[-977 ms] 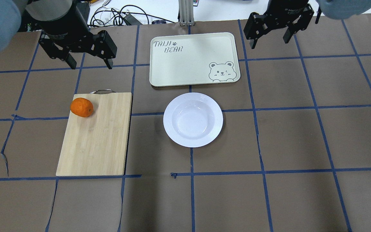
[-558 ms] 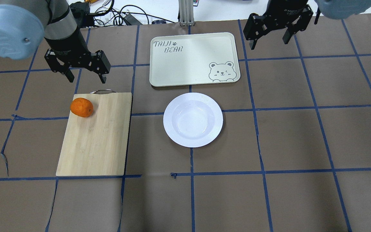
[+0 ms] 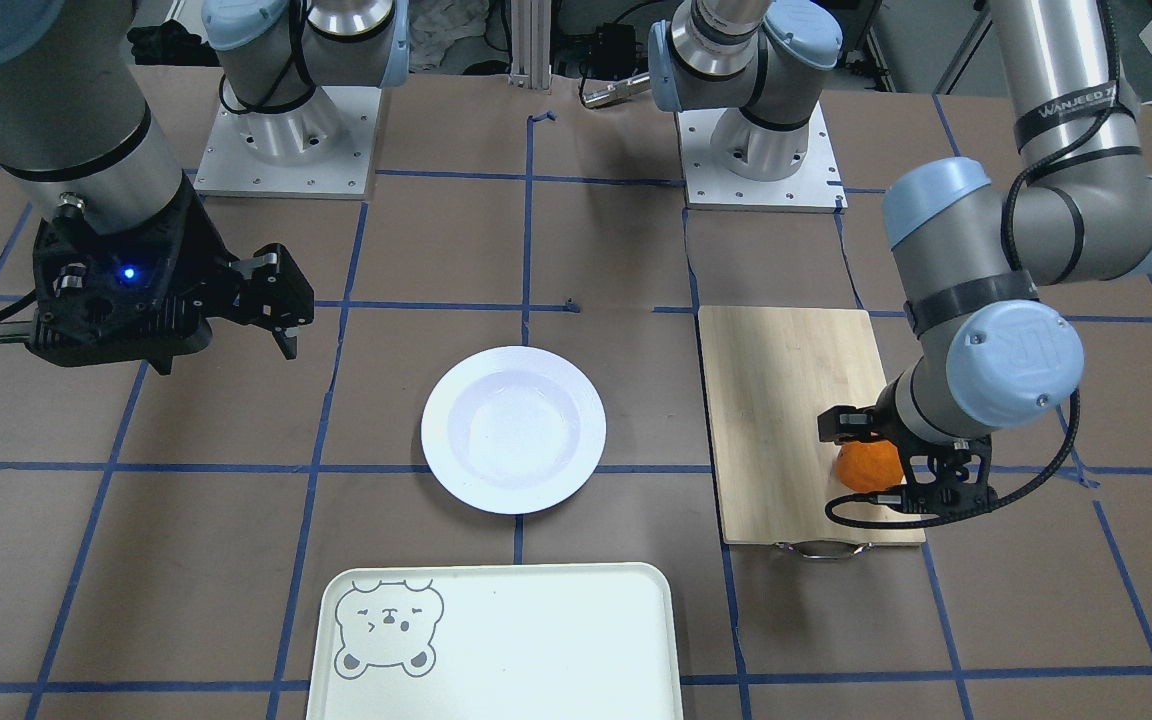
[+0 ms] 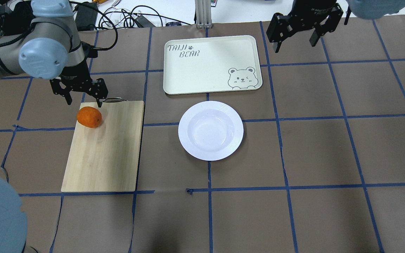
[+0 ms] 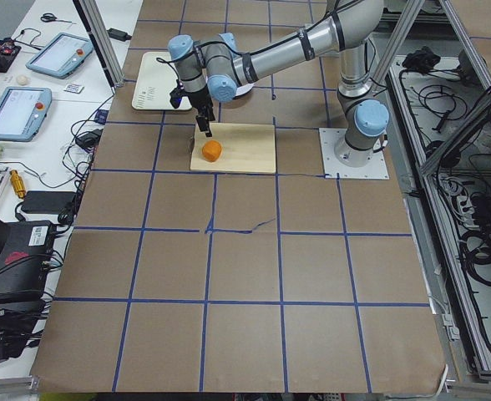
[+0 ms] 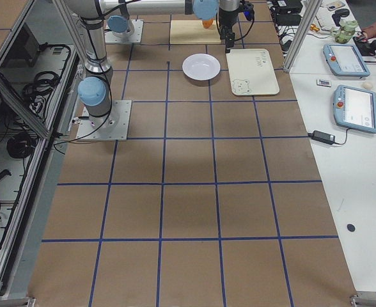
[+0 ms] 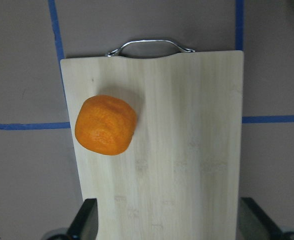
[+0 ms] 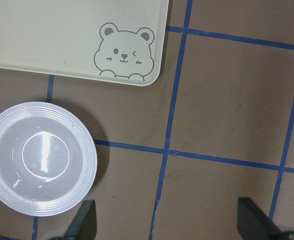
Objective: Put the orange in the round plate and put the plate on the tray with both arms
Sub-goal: 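Lower the left gripper onto the orange on the cutting board and grasp it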
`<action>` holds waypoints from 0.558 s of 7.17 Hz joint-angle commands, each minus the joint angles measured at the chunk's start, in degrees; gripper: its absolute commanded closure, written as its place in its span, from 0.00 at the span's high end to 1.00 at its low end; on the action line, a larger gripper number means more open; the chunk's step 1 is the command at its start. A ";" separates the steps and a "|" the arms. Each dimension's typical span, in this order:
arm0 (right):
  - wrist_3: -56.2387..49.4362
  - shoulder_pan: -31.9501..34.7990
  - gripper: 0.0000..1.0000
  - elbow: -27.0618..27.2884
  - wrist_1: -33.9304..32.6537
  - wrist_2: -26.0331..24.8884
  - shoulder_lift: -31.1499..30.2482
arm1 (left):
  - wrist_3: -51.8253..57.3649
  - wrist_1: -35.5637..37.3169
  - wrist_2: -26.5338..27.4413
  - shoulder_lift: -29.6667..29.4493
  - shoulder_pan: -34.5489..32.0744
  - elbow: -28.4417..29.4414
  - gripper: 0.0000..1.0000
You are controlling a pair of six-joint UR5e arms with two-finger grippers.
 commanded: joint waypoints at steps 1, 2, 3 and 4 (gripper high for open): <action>0.48 -0.01 1.00 0.15 0.06 0.01 -0.01 | 9.65 3.92 2.57 -4.09 1.02 -0.57 0.97; 0.83 -0.01 1.00 0.24 -0.02 0.27 0.08 | 10.40 5.34 1.88 -4.72 1.46 -2.32 0.97; 0.74 -0.01 1.00 0.24 0.06 0.36 -0.01 | 11.11 6.05 1.87 -4.90 1.46 -4.16 0.95; 0.74 -0.01 1.00 0.67 0.24 -0.08 -0.36 | 12.77 5.97 1.79 -5.16 1.46 -4.62 0.86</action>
